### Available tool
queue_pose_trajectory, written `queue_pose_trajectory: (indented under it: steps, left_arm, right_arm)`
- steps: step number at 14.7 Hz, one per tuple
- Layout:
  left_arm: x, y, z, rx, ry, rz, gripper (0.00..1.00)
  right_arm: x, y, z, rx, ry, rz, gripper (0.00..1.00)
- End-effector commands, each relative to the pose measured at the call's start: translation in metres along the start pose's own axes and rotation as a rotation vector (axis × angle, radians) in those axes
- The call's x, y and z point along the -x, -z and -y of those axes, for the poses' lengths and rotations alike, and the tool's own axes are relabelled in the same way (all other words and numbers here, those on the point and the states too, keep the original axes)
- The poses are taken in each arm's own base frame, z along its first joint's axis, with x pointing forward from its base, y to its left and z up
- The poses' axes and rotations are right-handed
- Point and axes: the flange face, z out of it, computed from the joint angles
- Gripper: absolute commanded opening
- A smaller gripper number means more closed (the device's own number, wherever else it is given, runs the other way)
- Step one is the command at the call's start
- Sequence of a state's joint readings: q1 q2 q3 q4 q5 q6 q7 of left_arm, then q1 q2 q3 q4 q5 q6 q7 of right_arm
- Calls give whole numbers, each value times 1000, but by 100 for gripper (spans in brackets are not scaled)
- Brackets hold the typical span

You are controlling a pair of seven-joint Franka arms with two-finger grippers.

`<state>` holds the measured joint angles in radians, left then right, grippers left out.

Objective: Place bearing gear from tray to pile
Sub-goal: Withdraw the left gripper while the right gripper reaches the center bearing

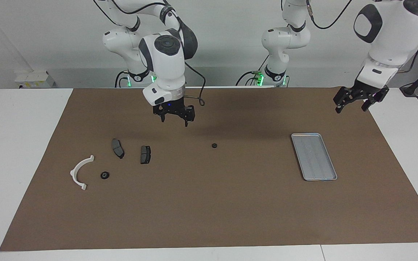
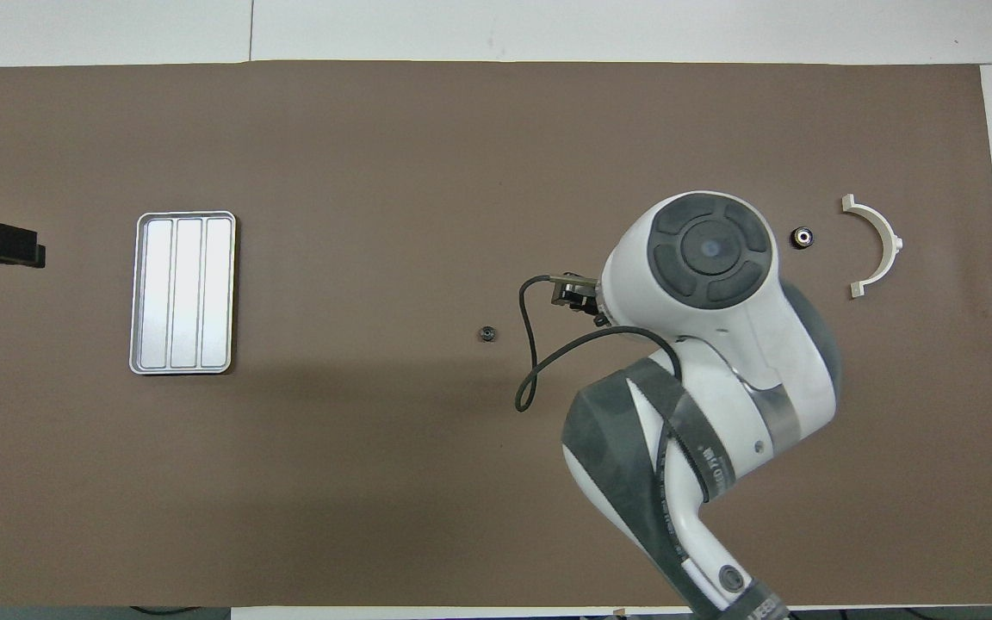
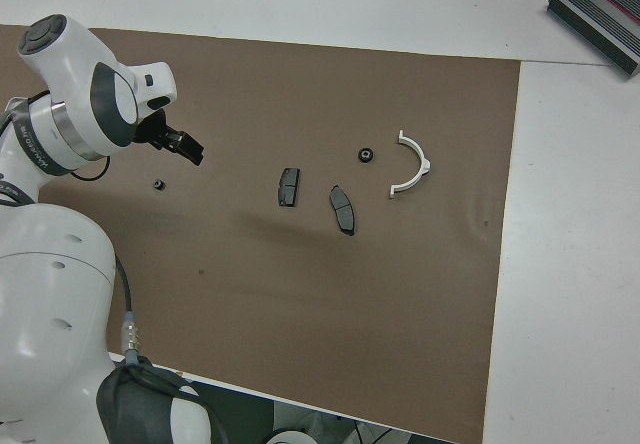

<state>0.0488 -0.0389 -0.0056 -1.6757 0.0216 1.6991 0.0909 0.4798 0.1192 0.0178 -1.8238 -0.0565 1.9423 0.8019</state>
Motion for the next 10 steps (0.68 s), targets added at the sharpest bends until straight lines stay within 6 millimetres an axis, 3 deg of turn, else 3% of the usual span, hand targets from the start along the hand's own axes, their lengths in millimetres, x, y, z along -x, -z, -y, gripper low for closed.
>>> queue_pose_trajectory:
  steps: [1,3,7,10]
  left_arm:
    - [2,42,5,71,-11,4,100]
    - [-6,40,4,79,-12,20,100]
    - [-2,24,-10,77,-44,49,100]
    - [-2,26,-49,82,-114,61,100]
  right_arm:
    - [14,-22,29,-15,-67,-1,100]
    - [24,-41,53,-33,-98,-13,100]
    - [30,-72,80,-76,-121,-36,100]
    - [35,-92,95,-95,-133,-43,100]
